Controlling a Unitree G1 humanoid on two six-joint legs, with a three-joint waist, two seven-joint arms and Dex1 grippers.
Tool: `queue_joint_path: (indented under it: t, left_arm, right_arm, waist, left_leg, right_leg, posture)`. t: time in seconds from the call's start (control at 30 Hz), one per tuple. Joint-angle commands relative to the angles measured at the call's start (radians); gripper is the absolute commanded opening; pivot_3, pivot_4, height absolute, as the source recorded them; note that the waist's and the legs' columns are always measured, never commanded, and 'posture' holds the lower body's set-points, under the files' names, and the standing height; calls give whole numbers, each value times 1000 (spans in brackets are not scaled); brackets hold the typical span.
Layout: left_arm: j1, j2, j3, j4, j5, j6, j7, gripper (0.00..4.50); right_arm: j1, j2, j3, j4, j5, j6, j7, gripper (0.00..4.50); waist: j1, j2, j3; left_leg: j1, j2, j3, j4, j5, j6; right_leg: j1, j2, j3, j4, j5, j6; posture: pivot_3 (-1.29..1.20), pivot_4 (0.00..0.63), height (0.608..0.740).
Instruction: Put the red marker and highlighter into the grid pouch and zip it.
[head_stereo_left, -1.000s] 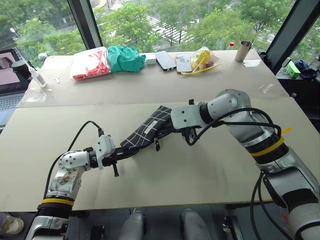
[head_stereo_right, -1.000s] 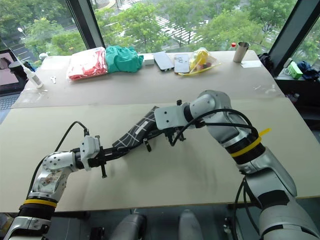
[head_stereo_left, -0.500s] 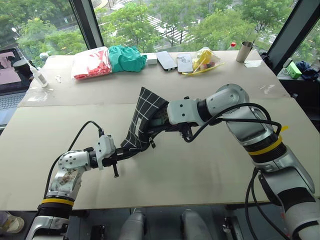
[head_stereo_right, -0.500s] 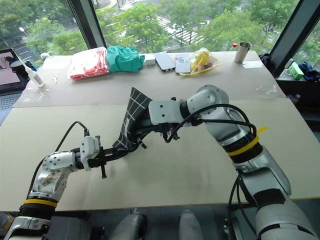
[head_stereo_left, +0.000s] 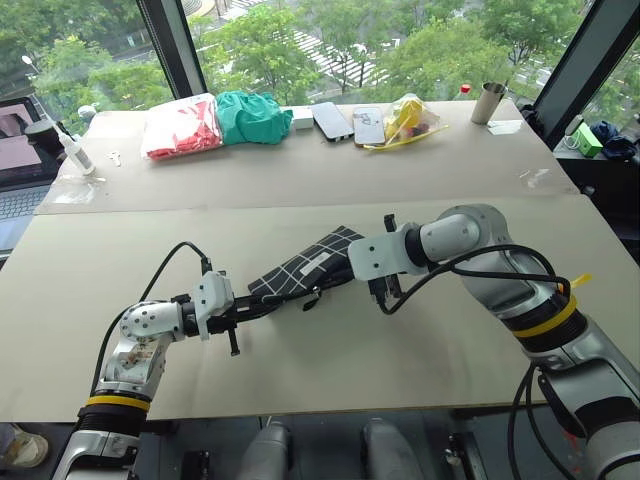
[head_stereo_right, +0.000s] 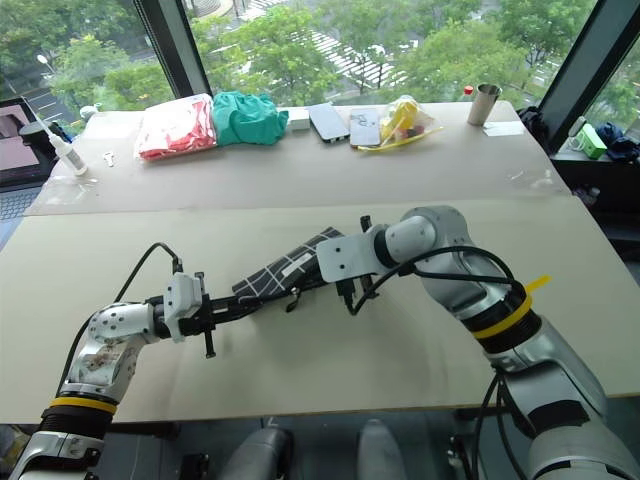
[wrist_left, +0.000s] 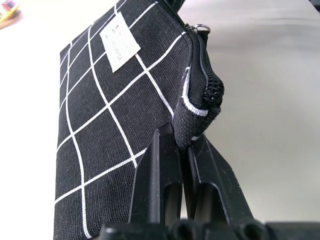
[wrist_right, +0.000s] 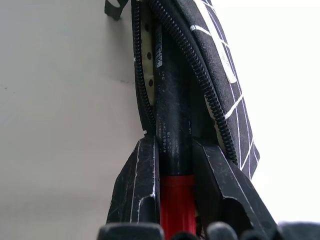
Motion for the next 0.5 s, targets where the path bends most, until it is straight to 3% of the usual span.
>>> queue_joint_path:
  t: [0.03, 0.2, 0.5]
  left_arm:
    - [-11, 3, 4, -11, -15, -7, -9, 0]
    - [-21, 0, 2, -2, -14, -9, -13, 0]
    - [-25, 1, 4, 2, -13, -10, -18, 0]
  right_arm:
    - [-20, -6, -28, -43, -32, 10, -20, 553]
    - [-63, -5, -27, -62, -81, -20, -29, 553]
    - [-49, 19, -57, -143, 27, 61, 53, 553]
  waist:
    - [0, 0, 0]
    - [0, 0, 0]
    - [0, 0, 0]
  left_leg:
    - [0, 0, 0, 0, 0, 0]
    - [0, 0, 0, 0, 0, 0]
    - [0, 0, 0, 0, 0, 0]
  right_leg:
    - [0, 0, 0, 0, 0, 0]
    - [0, 0, 0, 0, 0, 0]
    - [0, 0, 0, 0, 0, 0]
  posture:
    - [0, 150, 740]
    - [0, 150, 740]
    - [0, 150, 740]
